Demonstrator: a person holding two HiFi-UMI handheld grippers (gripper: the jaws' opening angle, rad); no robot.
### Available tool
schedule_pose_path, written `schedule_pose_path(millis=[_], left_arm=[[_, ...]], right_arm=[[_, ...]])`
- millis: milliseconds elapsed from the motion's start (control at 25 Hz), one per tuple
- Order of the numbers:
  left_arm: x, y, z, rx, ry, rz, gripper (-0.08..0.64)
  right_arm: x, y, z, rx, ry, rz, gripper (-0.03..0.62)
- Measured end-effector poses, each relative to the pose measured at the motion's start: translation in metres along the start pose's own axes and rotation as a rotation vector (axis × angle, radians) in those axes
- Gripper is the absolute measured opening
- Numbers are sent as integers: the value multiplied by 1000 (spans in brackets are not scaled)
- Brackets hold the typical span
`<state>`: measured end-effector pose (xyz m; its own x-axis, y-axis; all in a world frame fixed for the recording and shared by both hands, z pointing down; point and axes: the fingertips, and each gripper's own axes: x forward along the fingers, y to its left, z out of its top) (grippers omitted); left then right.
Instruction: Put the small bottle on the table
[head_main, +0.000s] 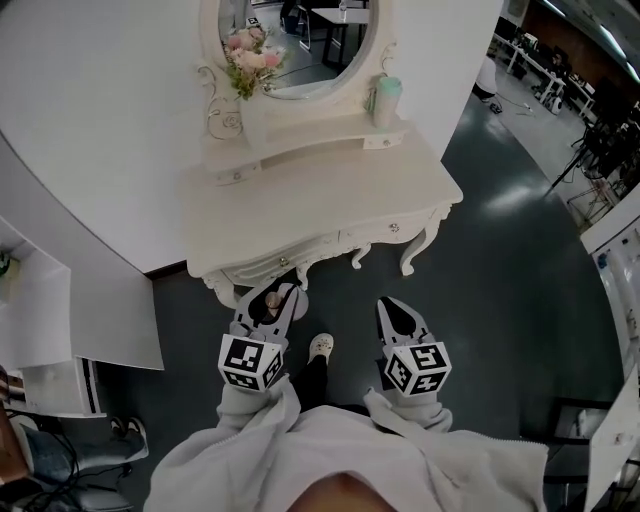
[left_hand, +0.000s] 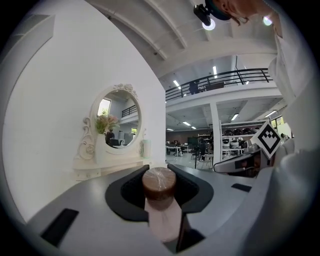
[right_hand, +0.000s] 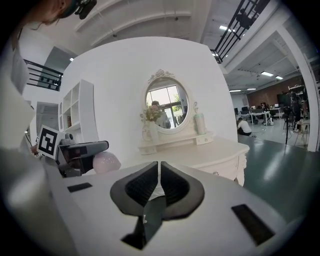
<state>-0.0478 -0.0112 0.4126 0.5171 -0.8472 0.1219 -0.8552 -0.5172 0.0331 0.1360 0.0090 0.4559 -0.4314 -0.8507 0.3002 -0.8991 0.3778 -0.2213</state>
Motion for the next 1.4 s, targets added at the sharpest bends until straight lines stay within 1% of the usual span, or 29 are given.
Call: schedule_pose_path(millis=[200, 360, 600, 760, 960, 1200, 1400], left_arm=[[49, 26, 18, 4, -15, -36, 123], [84, 49, 23, 6, -16, -48, 123], [131, 71, 26, 9, -19, -74, 123], [156, 84, 25, 9, -12, -90, 123], [175, 97, 17, 11, 1, -97, 123], [184, 102, 13, 5, 23, -89, 123], [189, 109, 13, -1, 30, -56, 123]], right_arm=[[46, -18, 27, 1, -4, -14, 40], [77, -30, 43, -4, -10, -24, 40], [117, -54, 56, 15, -16, -50, 40], [142, -61, 63, 19, -14, -49, 40], [167, -66, 59, 45, -6, -45, 40], [178, -72, 63, 41, 17, -35, 40], [196, -74, 70, 25, 37, 3, 40]])
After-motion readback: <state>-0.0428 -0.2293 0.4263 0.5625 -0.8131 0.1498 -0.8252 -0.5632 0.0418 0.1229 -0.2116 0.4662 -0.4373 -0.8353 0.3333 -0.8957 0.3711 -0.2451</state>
